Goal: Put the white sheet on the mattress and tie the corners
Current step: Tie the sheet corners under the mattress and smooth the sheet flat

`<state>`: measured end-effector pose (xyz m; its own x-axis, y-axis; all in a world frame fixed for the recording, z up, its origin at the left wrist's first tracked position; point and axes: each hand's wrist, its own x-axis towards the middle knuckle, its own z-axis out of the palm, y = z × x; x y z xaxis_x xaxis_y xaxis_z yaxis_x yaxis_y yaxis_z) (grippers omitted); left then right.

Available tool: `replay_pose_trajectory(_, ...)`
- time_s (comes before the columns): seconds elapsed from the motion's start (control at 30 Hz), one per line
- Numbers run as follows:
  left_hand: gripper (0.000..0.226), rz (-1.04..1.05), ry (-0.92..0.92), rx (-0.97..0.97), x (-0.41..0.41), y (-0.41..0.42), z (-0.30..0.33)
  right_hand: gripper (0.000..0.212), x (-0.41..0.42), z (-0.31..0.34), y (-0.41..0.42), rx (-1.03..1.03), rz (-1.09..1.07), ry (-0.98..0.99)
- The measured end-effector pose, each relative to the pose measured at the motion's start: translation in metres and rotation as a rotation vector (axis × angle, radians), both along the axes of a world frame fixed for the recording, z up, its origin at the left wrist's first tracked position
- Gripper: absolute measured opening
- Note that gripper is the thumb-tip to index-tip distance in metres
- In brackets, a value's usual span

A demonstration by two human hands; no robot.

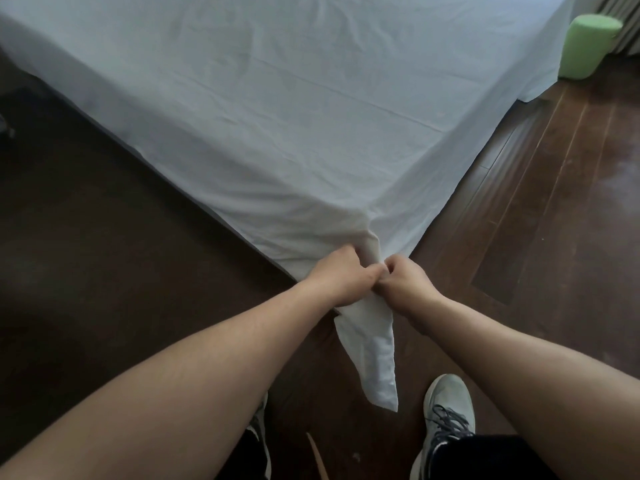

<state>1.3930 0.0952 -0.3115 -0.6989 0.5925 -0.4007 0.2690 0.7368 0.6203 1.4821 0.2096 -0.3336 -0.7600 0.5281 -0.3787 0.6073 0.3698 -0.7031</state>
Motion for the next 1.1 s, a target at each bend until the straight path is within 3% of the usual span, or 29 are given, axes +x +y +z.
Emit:
replay_pose_trajectory(0.07,0.084,0.025,0.018,0.017,0.001,0.004,0.005,0.008,0.002,-0.005,0.001,-0.076,-0.079,0.025)
replay_pose_trajectory(0.13,0.083,0.019,0.017,0.023,0.002,0.006,0.008,0.006,0.005,-0.005,0.002,-0.084,-0.062,0.008)
replay_pose_trajectory(0.33,0.066,-0.006,0.020,0.009,-0.001,0.006,-0.002,0.041,0.003,-0.016,0.007,0.220,0.133,-0.103)
replay_pose_trajectory(0.53,0.055,0.006,0.053,0.010,-0.003,0.011,-0.005,0.035,0.002,-0.025,-0.005,0.429,0.332,-0.110)
replay_pose_trajectory(0.7,0.050,0.011,0.104,-0.022,-0.004,0.019,-0.008,0.018,0.006,-0.020,-0.016,0.374,0.470,-0.070)
replay_pose_trajectory(0.83,0.016,-0.032,0.208,-0.060,-0.008,0.025,-0.011,0.024,0.006,-0.013,-0.026,0.109,0.600,-0.117)
replay_pose_trajectory(0.9,0.016,-0.071,0.280,-0.089,-0.010,0.024,-0.011,0.024,0.005,-0.009,-0.022,0.030,0.636,-0.202)
replay_pose_trajectory(1.03,0.020,-0.150,0.343,-0.123,-0.013,0.022,-0.012,0.027,0.001,-0.007,0.001,0.178,0.551,-0.335)
replay_pose_trajectory(1.1,0.017,-0.162,0.351,-0.126,-0.013,0.021,-0.014,0.026,0.000,-0.004,0.014,0.269,0.326,-0.229)
